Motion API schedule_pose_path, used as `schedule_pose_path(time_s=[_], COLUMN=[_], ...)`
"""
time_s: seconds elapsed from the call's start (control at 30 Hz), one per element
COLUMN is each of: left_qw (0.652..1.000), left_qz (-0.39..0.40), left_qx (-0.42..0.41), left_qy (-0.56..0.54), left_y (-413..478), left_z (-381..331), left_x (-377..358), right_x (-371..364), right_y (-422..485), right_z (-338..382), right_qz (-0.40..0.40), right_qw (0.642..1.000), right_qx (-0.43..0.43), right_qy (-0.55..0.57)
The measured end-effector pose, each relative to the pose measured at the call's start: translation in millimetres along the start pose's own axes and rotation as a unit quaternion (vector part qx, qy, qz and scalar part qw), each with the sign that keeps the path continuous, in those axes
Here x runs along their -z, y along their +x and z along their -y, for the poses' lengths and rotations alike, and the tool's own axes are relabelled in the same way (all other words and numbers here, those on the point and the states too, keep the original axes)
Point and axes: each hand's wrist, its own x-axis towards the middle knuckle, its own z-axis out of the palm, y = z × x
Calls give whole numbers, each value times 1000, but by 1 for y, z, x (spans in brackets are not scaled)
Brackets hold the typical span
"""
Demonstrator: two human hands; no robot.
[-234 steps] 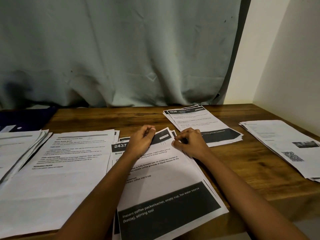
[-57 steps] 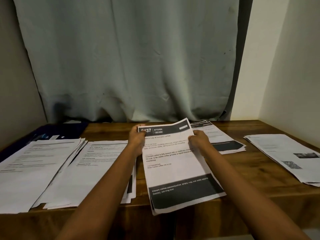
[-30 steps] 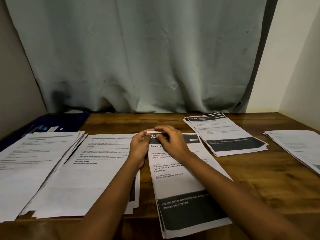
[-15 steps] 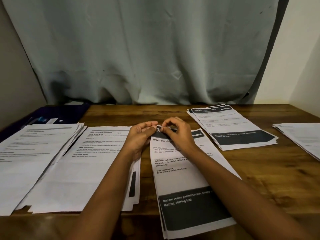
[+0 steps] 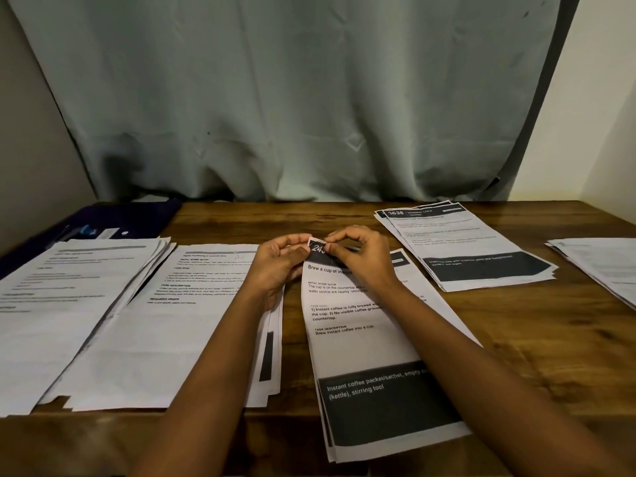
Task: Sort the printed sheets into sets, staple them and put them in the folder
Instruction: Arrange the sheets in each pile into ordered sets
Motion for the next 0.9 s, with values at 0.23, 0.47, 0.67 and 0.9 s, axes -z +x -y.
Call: schedule_pose_path(time_s=[0.23,0.47,0.67,0.9], left_qw=[999,992,975,928], left_qz=[-30,-65,-88,-128], left_qx=[-20,-80,-145,-228], left_qy=[-6,71,143,265], left_y=[2,3,4,4], left_z=[0,5,11,12], left_x=[0,1,-1,-1], right_x=[10,18,13,13], right_y=[-1,1,0,1], right_z=[-1,-2,-3,-3], right_qz=[61,54,42,31], right_qw=[998,996,996,996], right_qx=[16,36,32,31], right_qy=[30,59,67,76])
